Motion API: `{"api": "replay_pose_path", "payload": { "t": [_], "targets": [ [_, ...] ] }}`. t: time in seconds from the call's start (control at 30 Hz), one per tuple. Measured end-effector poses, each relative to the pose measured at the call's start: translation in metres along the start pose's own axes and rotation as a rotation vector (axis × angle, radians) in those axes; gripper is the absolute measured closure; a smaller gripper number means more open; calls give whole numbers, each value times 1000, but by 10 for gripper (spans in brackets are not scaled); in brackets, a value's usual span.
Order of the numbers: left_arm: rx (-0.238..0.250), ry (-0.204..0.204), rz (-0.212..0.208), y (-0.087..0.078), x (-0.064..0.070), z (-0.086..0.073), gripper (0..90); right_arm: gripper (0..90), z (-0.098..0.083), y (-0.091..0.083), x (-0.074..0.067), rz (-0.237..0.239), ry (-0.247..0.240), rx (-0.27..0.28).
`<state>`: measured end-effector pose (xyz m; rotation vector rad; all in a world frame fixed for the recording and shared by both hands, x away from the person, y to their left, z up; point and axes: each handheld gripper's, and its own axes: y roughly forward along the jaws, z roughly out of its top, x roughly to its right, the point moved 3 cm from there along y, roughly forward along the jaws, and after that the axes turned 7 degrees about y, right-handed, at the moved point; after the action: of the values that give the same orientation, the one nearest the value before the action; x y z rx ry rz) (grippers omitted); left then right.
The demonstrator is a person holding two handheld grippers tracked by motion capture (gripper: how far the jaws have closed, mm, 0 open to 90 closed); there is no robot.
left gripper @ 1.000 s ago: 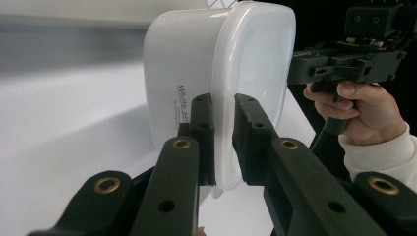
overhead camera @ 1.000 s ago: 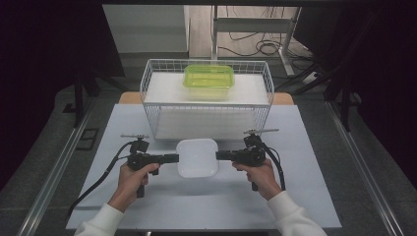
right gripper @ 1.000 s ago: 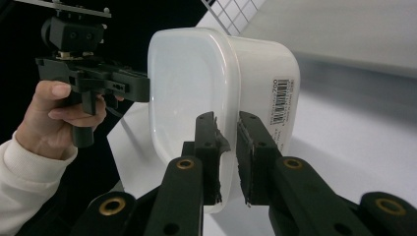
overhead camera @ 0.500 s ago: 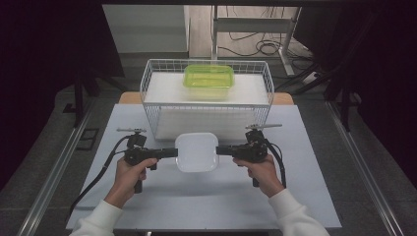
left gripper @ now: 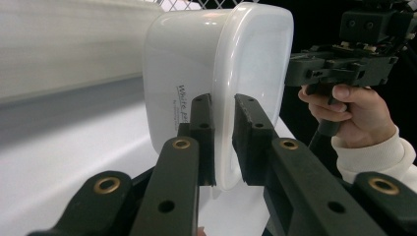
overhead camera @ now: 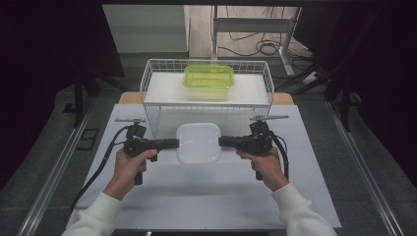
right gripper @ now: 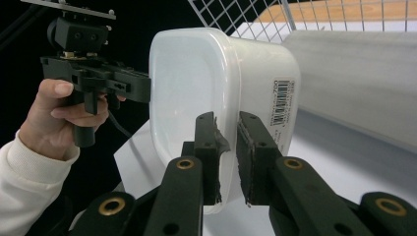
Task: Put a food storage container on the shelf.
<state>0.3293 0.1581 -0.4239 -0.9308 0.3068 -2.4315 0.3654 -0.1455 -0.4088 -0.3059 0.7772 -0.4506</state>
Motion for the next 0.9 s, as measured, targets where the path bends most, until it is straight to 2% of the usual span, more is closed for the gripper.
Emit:
{"api": "replay_pose_path", "payload": {
  "t": [0.6, 0.9],
  "targets": [
    [18, 47, 9, -11, 14, 33, 792, 785, 28, -11, -18, -6, -49, 42],
    [31, 62, 0, -14, 20, 48, 791, 783, 39, -19, -24, -1, -68, 62]
  ]
}}
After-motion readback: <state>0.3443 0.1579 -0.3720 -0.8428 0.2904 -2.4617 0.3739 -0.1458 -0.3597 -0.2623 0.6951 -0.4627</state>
